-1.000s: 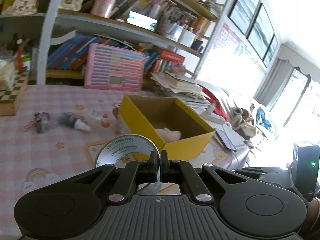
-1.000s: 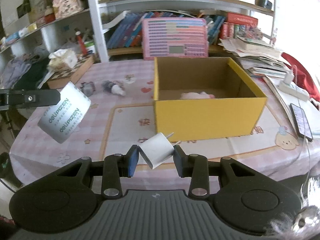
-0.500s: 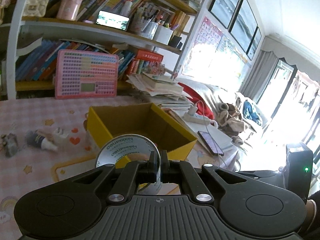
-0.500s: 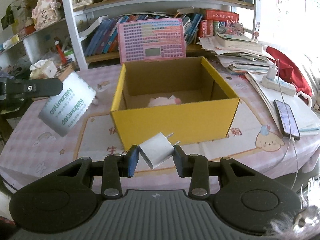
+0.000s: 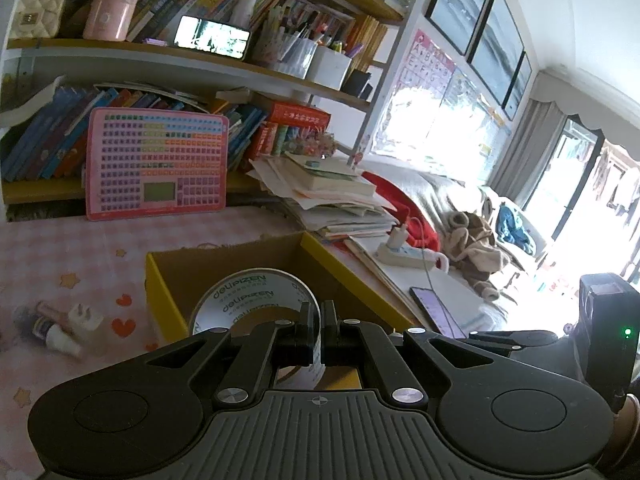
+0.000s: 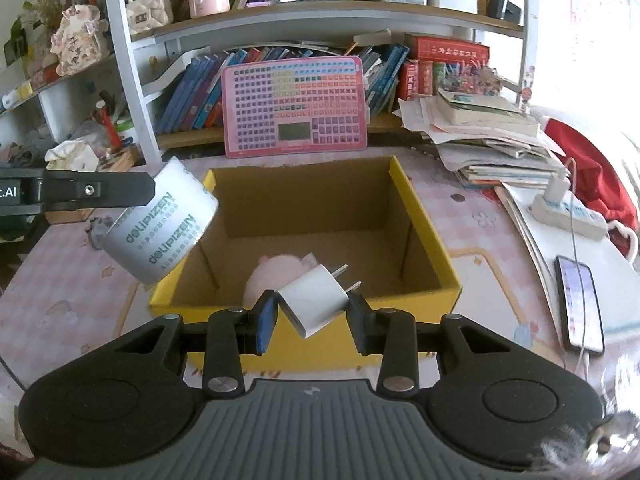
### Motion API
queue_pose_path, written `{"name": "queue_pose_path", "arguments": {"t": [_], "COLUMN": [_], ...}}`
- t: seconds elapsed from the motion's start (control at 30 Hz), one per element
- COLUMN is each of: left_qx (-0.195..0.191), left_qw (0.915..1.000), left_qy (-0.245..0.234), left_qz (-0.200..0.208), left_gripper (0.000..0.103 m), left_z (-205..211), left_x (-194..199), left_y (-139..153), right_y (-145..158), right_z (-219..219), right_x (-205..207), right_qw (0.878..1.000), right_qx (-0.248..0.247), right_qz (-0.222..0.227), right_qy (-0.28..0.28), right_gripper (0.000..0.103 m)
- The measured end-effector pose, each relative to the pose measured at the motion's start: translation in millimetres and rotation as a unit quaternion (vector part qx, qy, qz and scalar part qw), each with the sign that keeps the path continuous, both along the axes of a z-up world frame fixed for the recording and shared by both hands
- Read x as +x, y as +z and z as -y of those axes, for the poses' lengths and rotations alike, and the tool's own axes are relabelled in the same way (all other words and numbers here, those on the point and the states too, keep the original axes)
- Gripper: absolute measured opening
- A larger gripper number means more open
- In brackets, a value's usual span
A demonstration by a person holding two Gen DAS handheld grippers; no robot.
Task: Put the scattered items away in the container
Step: 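Carry the tape roll over the yellow box with the left tool while the right tool carries the charger there, then open the left tool to drop the tape roll while the right tool drops the charger into the box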
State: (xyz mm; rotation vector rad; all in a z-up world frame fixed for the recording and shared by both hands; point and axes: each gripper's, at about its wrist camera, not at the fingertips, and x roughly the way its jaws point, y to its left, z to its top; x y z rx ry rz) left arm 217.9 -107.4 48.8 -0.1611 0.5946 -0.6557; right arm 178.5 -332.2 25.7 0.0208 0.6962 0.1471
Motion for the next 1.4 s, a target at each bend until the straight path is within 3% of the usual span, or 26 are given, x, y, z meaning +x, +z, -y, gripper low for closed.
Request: {"name": "queue_pose_path", "arguments": {"t": [0.2,0.33,0.67,0.83,1.1,1.4], "left_qx": [0.021,0.047,0.117,0.131,0.141,0.150], "left_qw": [0.9996,0.9985,0.9903,0.9870,0.9842,0.9825], "left_qy": [0.017,0.019,0.032,0.042,0.054,0.071], "left_qz": [-0.008,-0.020,-0.068,-0.083,-0.092,-0.084], "left_gripper": [0.001,0.001,0.002,0.002,0.002,0.007], "left_z": [22,39,66,70,72,72], "left_x": [32,60,109,118,125,123], "left_y": [-10,-23,-63,-72,-78,-79], "right_y": [-4,-13,-57,-72,-76,-75], "right_z": [11,11,-16,-24,-27,-23], "right_x": [45,84,161,173,175,175], "right_qw": [0.999,0.994,0.953,0.938,0.933,0.938], "right_qx": [-0.017,-0.057,-0.175,-0.189,-0.180,-0.164], "right_qz": [-0.007,-0.017,-0.079,-0.115,-0.137,-0.135], "right_qy": [0.044,0.093,0.233,0.268,0.281,0.273], "right_gripper": [0.035,0.035,0.035,0.036,0.036,0.037]}}
